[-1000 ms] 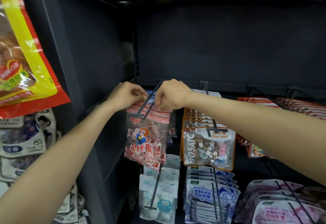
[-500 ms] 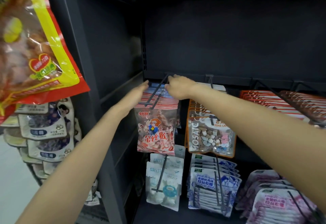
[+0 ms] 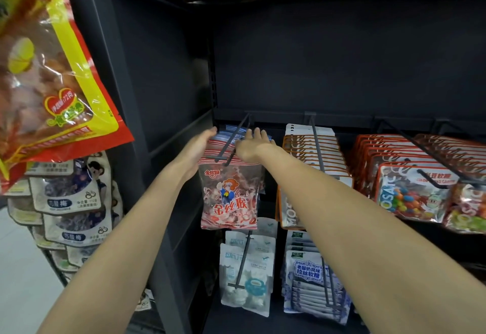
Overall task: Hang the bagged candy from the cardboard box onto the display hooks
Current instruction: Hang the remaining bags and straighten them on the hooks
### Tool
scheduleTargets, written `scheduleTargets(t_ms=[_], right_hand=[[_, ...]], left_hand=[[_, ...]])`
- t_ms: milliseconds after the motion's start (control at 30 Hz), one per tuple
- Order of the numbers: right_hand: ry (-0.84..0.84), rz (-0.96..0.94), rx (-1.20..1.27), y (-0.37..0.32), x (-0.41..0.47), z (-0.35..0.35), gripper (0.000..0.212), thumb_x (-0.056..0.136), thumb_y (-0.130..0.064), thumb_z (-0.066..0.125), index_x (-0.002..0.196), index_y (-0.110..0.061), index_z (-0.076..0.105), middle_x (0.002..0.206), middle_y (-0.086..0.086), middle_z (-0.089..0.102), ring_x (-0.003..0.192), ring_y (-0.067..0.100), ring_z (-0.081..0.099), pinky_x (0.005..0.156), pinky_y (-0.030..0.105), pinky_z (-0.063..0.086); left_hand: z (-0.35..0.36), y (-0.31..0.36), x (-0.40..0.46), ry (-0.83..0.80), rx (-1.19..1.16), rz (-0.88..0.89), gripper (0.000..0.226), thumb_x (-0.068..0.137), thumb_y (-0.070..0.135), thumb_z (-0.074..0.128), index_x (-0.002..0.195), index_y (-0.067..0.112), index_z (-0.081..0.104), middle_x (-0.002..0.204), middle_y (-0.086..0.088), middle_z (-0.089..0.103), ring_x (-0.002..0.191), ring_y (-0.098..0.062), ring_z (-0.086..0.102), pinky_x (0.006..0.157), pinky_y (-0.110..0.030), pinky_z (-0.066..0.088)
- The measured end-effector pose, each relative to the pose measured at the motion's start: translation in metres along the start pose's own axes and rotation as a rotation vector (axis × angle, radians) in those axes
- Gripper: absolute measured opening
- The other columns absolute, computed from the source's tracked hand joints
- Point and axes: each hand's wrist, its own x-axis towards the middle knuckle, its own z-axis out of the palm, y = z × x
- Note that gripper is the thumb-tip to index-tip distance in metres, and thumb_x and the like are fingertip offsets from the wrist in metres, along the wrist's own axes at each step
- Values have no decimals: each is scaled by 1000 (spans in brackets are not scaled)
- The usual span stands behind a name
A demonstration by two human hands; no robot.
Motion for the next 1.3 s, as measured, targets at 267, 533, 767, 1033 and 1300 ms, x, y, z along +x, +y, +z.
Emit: scheduleTargets(t_ms=[267, 533, 767, 1033, 1300], right_hand=[[-23, 34, 52, -1, 3, -1, 60, 104, -35, 20, 152, -11, -7, 159, 12, -15, 146, 31, -15, 118, 43, -5], [24, 9, -40, 0, 4, -2, 60, 104, -34, 19, 152, -10, -6, 159, 13, -14, 146, 32, -14, 118, 45, -4], [208, -20, 73, -3, -16, -8, 59, 101, -26, 32, 150, 3, 12, 157, 24, 5, 146, 37, 2, 119, 43, 9], [711, -414, 325, 49, -166, 35, 42, 95, -5, 48, 137, -8, 48, 142, 7, 45, 128, 20, 44, 104, 28, 35], [446, -401, 48, 137, -215, 180, 26, 92, -21, 50, 114, -19, 65, 86, -5, 69, 62, 13, 63, 43, 22, 41]], left_hand=[[1, 0, 5, 13, 69, 85, 39, 102, 29, 39, 137, 15, 46, 91, 10, 59, 81, -3, 59, 68, -17, 44], [-1, -5, 2, -34, 78, 50, 44, 100, 38, 43, 130, 8, 52, 110, -15, 66, 89, -19, 66, 80, -27, 51], [-1, -4, -17, 122, 233, 359, 40, 102, 23, 38, 142, 21, 41, 143, 7, 43, 129, -6, 41, 98, -14, 37], [8, -61, -128, 541, 349, 706, 38, 86, 6, 47, 119, 20, 57, 108, 11, 64, 106, -14, 59, 93, -42, 47], [43, -162, -191, 290, 672, 409, 19, 89, 31, 55, 108, 30, 59, 90, 15, 65, 86, -3, 59, 77, -33, 51]])
